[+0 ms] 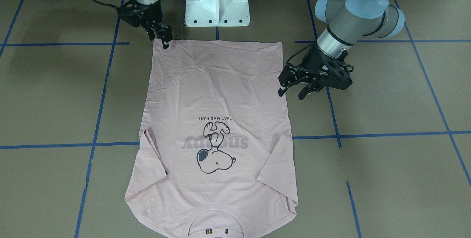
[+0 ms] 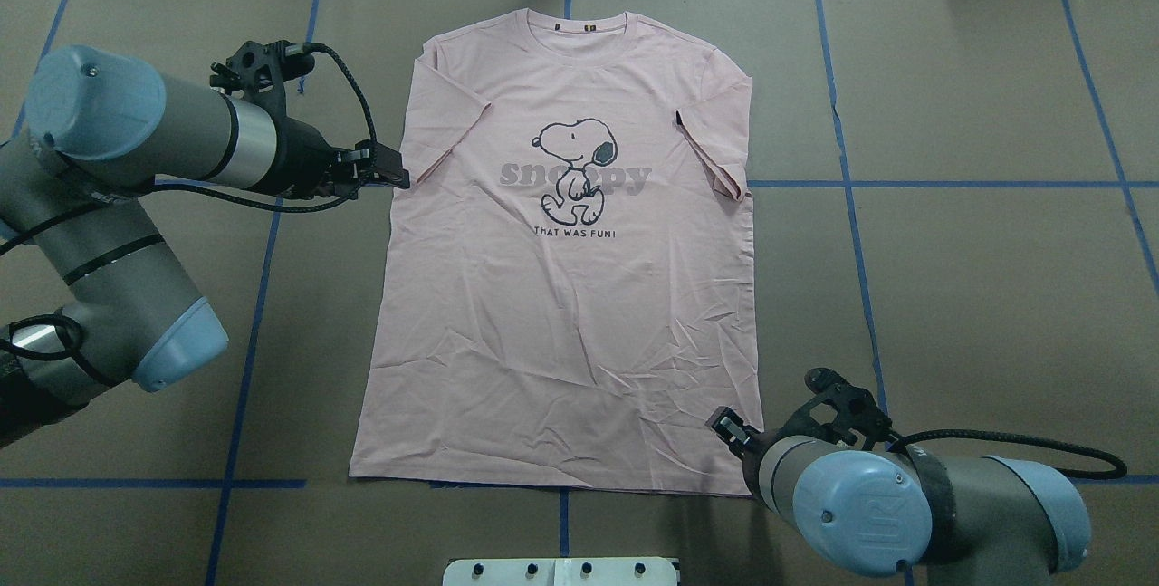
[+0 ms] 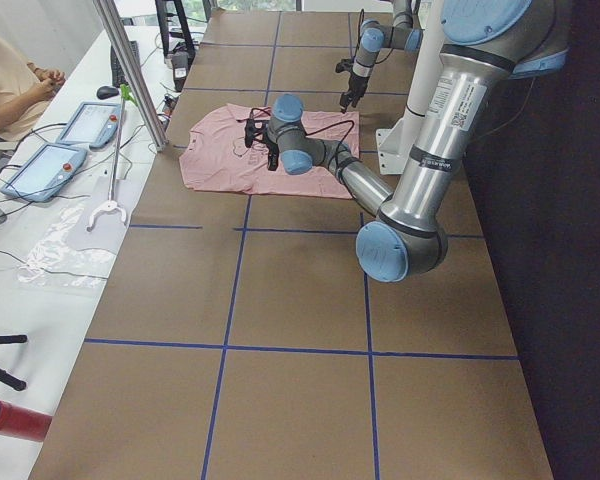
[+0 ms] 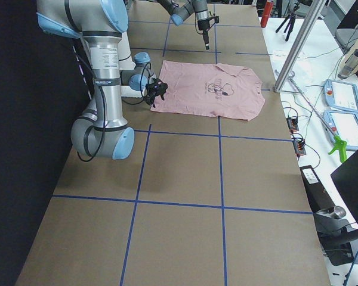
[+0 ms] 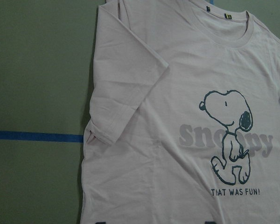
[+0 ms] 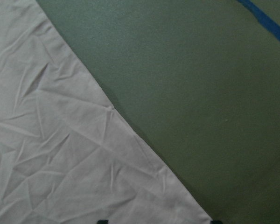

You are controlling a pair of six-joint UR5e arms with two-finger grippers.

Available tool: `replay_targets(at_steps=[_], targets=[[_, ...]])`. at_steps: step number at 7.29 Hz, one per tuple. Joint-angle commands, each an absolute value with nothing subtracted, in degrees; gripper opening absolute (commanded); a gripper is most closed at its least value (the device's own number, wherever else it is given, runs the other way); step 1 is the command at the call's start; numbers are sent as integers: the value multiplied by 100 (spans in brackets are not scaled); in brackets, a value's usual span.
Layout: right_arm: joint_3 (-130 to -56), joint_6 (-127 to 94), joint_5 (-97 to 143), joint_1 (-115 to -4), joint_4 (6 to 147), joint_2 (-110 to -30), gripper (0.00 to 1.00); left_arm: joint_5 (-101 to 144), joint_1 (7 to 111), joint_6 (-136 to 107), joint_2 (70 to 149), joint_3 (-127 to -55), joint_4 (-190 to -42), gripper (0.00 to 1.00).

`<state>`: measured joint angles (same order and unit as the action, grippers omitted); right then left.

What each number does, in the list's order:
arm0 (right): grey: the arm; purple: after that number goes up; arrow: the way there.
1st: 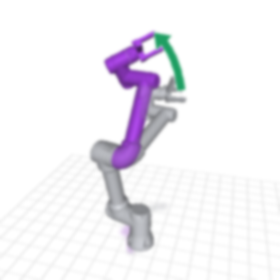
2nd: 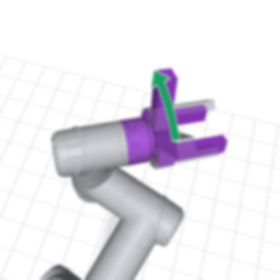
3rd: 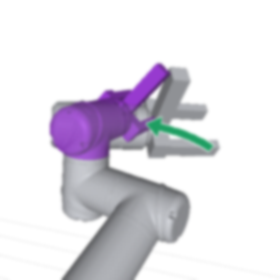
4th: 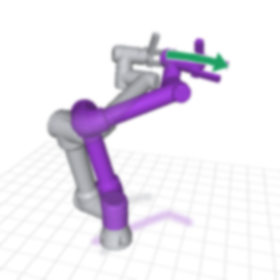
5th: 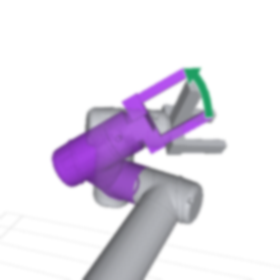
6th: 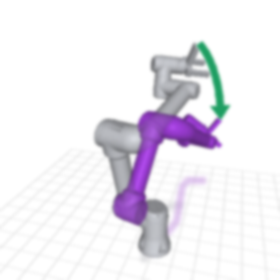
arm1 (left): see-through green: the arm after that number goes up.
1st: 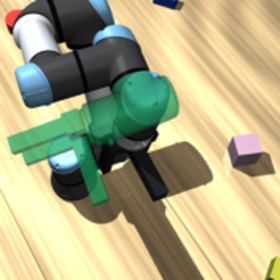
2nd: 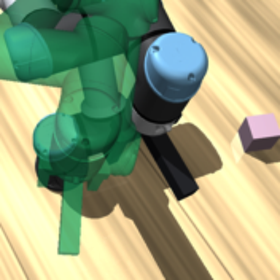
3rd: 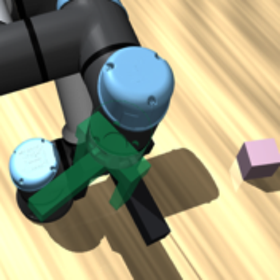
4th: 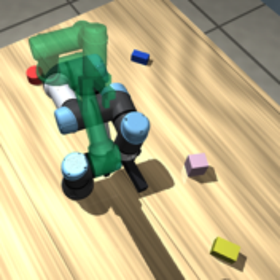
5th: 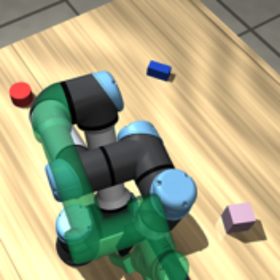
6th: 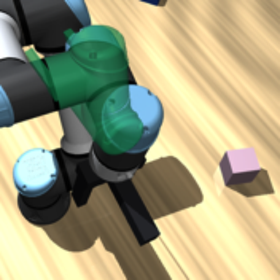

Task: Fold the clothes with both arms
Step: 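Move both grippers to the shirt hem nearest the robot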

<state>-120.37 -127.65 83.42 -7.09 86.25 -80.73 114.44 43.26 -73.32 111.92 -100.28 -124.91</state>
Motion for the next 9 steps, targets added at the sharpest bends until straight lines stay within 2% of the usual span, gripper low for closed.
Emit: replay_targets(at_steps=[1, 4, 5, 6, 7, 8, 9], targets=[[-11927, -12832, 8376, -624, 8736, -8077, 78, 11443, 4298, -7339, 11206, -10028, -12489, 76], [-11927, -13052, 8437, -423, 8859, -8095, 75, 11435, 4289, -7339, 11197, -10002, -12498, 76], [-11927, -13052, 8437, -361, 8859, -8130, 72, 11435, 4289, -7330, 11197, -9958, -12498, 76], [-11927, -13052, 8437, -299, 8859, -8165, 64, 11435, 4272, -7339, 11197, -9923, -12498, 76], [-11927, -13052, 8437, -290, 8859, -8174, 42, 11321, 4211, -7365, 11197, -9923, -12498, 76], [-11935, -13052, 8437, -290, 8859, -8270, 16, 11277, 4140, -7365, 11180, -9914, -12498, 76], [-11970, -13043, 8437, -299, 8859, -8288, 0, 11259, 4131, -7365, 11180, -9905, -12498, 76]])
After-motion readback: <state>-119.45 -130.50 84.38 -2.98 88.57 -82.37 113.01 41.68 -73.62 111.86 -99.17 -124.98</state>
